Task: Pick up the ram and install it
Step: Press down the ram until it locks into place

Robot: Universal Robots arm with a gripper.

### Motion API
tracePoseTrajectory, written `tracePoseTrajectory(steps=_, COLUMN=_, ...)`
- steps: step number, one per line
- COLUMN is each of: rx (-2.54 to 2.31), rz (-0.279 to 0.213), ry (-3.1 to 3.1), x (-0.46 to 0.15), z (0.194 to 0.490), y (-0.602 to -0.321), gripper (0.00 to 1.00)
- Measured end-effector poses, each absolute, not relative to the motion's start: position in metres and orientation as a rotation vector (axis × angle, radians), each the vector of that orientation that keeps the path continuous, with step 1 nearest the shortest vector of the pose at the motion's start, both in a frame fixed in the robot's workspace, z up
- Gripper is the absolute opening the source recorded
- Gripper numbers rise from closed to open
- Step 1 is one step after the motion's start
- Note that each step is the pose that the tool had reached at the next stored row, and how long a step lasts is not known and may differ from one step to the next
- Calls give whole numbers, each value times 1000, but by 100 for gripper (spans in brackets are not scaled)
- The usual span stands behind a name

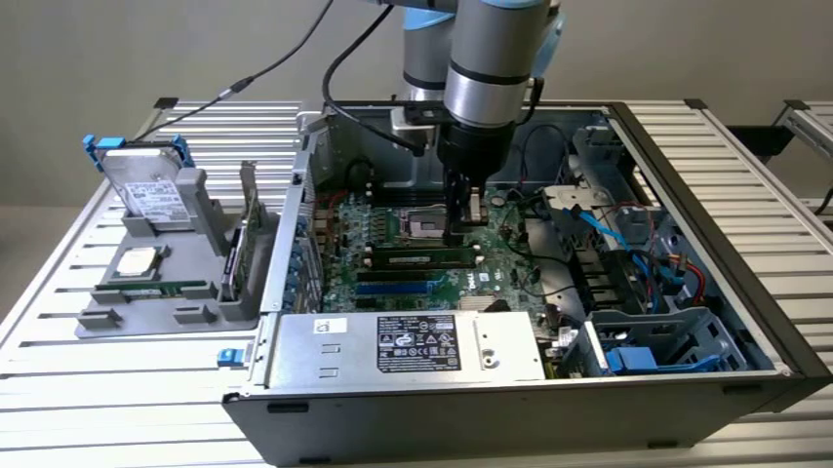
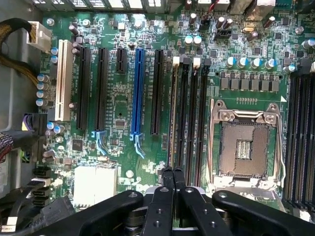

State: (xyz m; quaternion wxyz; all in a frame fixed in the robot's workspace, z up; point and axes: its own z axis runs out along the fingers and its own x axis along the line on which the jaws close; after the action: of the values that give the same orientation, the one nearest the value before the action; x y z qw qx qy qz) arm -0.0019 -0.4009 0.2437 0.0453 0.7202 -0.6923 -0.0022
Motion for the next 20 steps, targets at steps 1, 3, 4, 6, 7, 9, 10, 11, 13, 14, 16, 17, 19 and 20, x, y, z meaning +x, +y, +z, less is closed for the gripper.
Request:
tracePoseTrajectory(steps=1, rx=2200, rz=-7, ry=-2114, x=-2, z=243, y=-401, gripper=10)
tracePoseTrajectory(steps=3, rx=2200, rz=-7, ry=-2114, x=-2, z=240, y=-401, gripper=10)
tracePoseTrajectory(steps=4, rx=2200, rz=-7, ry=-2114, x=-2, z=240, y=-401, gripper=10)
tracePoseTrajectory(steps=6, rx=2200, rz=-7, ry=-2114, x=-2, z=239, y=-401, gripper=10)
tracePoseTrajectory(steps=7, rx=2200, rz=-7, ry=-2114, x=-2, z=238, y=-401, gripper=10)
tracePoseTrajectory(steps=9, rx=2200, rz=-7, ry=-2115, x=-2, z=236, y=-401, gripper=10)
tracePoseTrajectory(steps=10, rx=2200, rz=-7, ry=-2114, x=-2, z=236, y=-401, gripper=10)
tracePoseTrajectory(steps=11, rx=2200, rz=-7, ry=-2114, x=-2, z=236, y=-401, gripper=10)
tracePoseTrajectory(steps=13, rx=2200, rz=-7, ry=-2115, x=-2, z=234, y=-401, gripper=10)
tracePoseTrajectory(steps=14, rx=2200, rz=-7, ry=-2114, x=-2, z=233, y=-401, gripper=10)
tracePoseTrajectory(steps=16, rx=2199, rz=-7, ry=-2114, x=-2, z=233, y=-401, gripper=10)
tracePoseTrajectory(steps=17, rx=2199, rz=-7, ry=-2114, x=-2, z=232, y=-401, gripper=10)
tracePoseTrajectory(steps=19, rx=2200, rz=-7, ry=-2115, x=-2, z=231, y=-401, gripper=10)
tracePoseTrajectory(steps=20, rx=2200, rz=-7, ry=-2115, x=-2, z=231, y=-401, gripper=10)
